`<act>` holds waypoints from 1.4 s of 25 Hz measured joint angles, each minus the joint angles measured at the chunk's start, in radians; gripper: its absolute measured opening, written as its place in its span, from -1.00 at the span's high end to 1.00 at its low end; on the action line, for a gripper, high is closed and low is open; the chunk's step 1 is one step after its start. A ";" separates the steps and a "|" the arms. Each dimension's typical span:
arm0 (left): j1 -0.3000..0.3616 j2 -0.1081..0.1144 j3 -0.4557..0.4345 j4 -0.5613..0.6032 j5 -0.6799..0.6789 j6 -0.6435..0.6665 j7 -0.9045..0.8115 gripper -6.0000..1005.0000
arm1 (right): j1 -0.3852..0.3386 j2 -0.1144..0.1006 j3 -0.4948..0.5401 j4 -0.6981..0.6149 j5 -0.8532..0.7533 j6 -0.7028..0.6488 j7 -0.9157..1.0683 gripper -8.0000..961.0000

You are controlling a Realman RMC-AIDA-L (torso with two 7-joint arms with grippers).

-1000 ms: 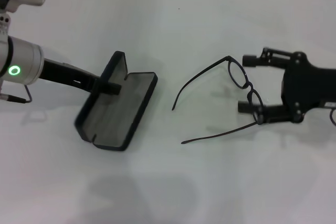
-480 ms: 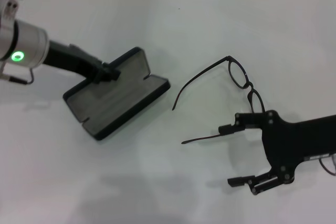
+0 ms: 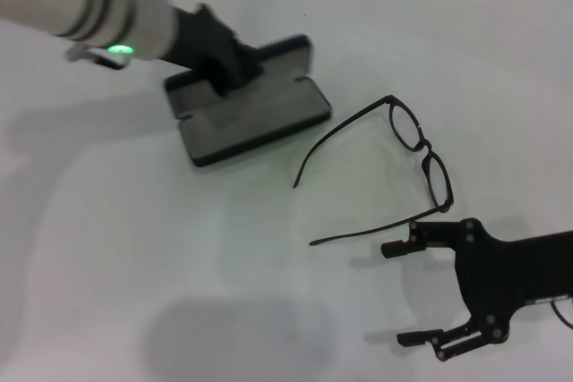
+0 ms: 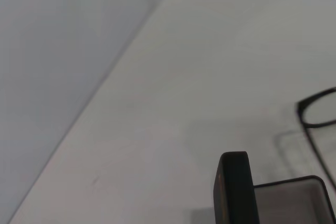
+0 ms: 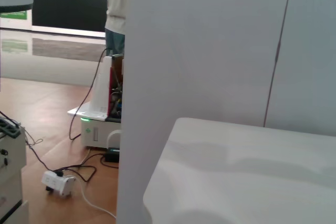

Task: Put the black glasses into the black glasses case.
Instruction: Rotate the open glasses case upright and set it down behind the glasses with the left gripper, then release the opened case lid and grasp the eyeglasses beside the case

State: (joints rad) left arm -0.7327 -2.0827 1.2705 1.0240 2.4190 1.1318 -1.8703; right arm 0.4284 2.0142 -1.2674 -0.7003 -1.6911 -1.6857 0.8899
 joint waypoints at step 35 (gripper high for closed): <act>0.056 -0.005 0.094 0.094 -0.266 0.112 0.146 -0.21 | -0.067 0.001 0.156 -0.002 0.059 -0.016 0.088 -0.78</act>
State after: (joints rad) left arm -0.6765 -2.0873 1.3643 1.1181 2.1533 1.2441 -1.7243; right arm 0.3610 2.0150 -1.1118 -0.7026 -1.6325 -1.7014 0.9778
